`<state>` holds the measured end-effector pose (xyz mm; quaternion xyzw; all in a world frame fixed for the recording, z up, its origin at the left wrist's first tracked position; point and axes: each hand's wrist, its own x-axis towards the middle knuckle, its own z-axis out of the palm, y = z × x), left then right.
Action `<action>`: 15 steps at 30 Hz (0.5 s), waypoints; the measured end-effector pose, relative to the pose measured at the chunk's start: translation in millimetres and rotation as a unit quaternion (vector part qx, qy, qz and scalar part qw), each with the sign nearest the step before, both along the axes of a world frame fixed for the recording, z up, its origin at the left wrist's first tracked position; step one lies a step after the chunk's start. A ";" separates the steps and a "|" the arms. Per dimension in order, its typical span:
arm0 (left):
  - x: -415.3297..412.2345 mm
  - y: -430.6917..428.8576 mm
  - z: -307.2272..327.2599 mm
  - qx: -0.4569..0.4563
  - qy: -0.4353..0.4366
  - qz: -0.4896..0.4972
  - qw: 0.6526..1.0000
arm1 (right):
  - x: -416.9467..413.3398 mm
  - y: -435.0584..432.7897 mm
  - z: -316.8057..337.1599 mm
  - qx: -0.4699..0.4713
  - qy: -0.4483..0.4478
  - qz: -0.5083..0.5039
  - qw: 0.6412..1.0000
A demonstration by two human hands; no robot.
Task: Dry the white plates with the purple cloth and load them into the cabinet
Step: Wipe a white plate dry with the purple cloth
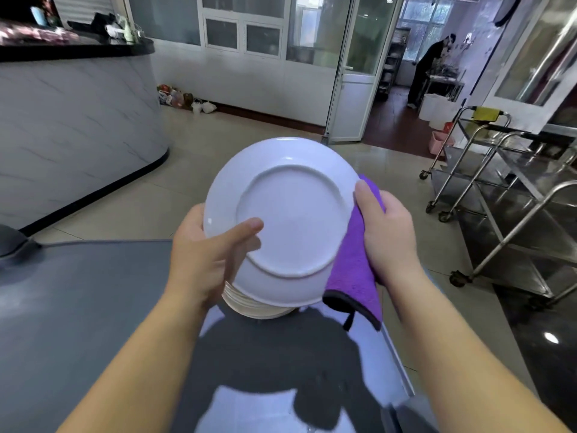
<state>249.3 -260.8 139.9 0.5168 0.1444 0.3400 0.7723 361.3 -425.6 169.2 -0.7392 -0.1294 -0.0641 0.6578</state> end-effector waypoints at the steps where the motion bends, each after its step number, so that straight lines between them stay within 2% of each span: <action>1: 1.6 2.1 1.1 -0.005 -0.010 0.013 1.000 | 1.8 -1.3 2.3 -0.013 -0.015 0.009 1.000; 3: 4.7 -0.9 1.4 -0.018 -0.028 0.047 0.998 | 0.4 2.4 -2.6 0.010 -0.014 -0.013 1.000; 6: 11.6 -24.2 -7.1 -0.032 -0.035 0.105 0.993 | -18.1 21.1 -30.9 0.137 0.081 -0.072 0.985; 8: 14.4 -35.5 -14.3 -0.052 -0.044 0.121 0.990 | -31.3 29.0 -47.3 0.177 0.117 -0.090 0.973; 12: 9.0 -19.1 -9.4 -0.026 -0.022 0.015 0.999 | -11.8 12.5 -33.8 0.147 0.087 -0.053 0.984; 15: 6.2 -1.6 3.0 0.017 0.010 0.006 1.000 | 5.9 -4.5 -5.8 0.029 0.012 0.014 0.999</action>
